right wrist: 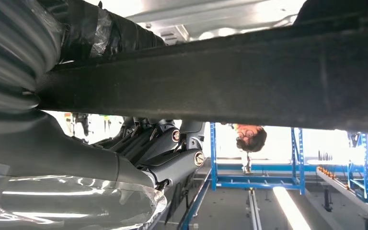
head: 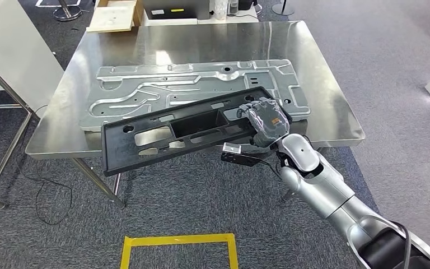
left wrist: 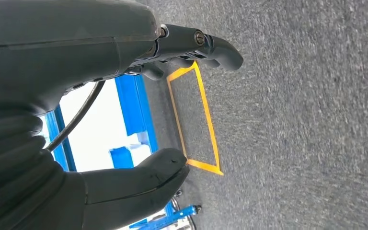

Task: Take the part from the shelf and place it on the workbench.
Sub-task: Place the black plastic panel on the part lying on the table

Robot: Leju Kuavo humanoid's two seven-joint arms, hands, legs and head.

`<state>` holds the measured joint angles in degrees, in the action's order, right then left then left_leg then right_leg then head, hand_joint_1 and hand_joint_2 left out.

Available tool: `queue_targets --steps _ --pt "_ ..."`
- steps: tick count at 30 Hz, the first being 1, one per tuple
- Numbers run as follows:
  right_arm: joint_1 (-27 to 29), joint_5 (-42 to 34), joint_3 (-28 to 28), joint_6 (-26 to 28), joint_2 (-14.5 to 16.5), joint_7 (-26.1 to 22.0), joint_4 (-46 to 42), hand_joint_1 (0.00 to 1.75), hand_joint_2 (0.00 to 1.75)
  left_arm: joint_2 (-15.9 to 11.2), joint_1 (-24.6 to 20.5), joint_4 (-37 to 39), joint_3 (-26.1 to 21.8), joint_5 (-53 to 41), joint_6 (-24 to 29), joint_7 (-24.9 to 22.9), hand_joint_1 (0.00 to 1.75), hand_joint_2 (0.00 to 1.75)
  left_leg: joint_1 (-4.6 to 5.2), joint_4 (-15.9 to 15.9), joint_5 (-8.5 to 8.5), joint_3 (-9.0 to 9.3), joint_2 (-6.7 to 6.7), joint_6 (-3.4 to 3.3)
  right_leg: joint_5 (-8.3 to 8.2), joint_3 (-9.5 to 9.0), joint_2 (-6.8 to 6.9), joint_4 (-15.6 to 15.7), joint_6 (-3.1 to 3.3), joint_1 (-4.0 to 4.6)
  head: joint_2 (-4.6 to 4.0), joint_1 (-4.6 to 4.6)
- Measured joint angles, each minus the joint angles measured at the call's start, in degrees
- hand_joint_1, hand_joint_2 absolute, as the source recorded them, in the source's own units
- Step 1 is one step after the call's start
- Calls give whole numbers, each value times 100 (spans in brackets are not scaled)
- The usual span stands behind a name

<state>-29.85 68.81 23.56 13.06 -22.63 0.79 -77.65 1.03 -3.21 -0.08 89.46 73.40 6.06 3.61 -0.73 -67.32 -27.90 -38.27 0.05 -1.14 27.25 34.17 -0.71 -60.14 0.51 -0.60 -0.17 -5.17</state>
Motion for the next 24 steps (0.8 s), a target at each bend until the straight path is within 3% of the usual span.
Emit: queue_targets --steps 2,4,7,8,10,11,12,13,15,17,19,22,24 --pt "-10 9 1 1 19 2 -33 175 175 -29 -1 3 0 -1 -14 5 0 175 49 592 202 261 -33 -79 16 -7 -13 0 -31 15 0 -1" --pt "-9 32 7 4 42 6 -64 175 175 -49 3 6 0 -15 -48 -3 0 175 77 728 190 313 -39 -92 9 3 -23 23 -92 8 0 0" --pt "-27 45 13 -7 53 9 -83 175 175 -58 15 7 2 -72 -96 -21 0 175 32 868 242 397 -20 -149 96 25 -10 -59 -182 1 0 -2" --pt "-49 40 12 -13 50 9 -78 175 175 -59 15 7 2 -89 -101 -22 0 175 15 910 258 429 -13 -172 214 122 1 -268 -207 -2 0 -3" --pt "-85 19 9 -23 42 8 -51 175 175 -63 11 7 2 -107 -103 -22 0 175 21 922 252 446 -10 -201 520 487 17 -967 -249 -17 0 -4" --pt "-86 10 7 -23 37 7 -37 175 175 -62 11 7 2 -109 -103 -22 0 175 23 915 241 448 -10 -205 611 670 20 -1283 -268 -23 0 -5" --pt "-81 6 7 -25 32 5 -23 175 175 -62 11 7 2 -109 -103 -22 0 175 23 907 226 454 -10 -206 599 778 24 -1436 -283 -27 0 -4" --pt "-77 5 7 -26 26 3 -11 175 175 -60 12 8 2 -109 -103 -22 0 175 22 897 208 466 -9 -200 472 777 31 -1368 -291 -32 0 -4" --pt "-74 6 6 -27 13 -3 1 175 175 -56 14 7 3 -123 -103 -19 0 175 21 872 158 510 -8 -173 41 480 66 -673 -287 -45 0 -4" --pt "-74 5 4 -28 8 -3 4 175 175 -52 10 8 4 -163 -101 -9 0 175 42 847 114 533 -9 -126 -178 187 100 -55 -243 -20 0 -3" --pt "-44 -9 -7 -27 -21 0 4 175 175 -45 1 7 4 -234 -99 2 0 175 61 844 95 537 -9 -79 -159 125 96 68 -178 19 0 -2" --pt "106 -127 -90 7 -192 -29 -43 175 175 -9 -8 8 4 -372 -79 6 0 175 56 770 11 540 -7 8 -149 68 91 114 -73 -16 0 1" --pt "212 -200 -187 41 -312 -70 -109 175 175 18 -2 8 4 -420 -57 6 0 175 39 279 -251 316 -9 54 -140 19 101 144 -7 -35 0 3"
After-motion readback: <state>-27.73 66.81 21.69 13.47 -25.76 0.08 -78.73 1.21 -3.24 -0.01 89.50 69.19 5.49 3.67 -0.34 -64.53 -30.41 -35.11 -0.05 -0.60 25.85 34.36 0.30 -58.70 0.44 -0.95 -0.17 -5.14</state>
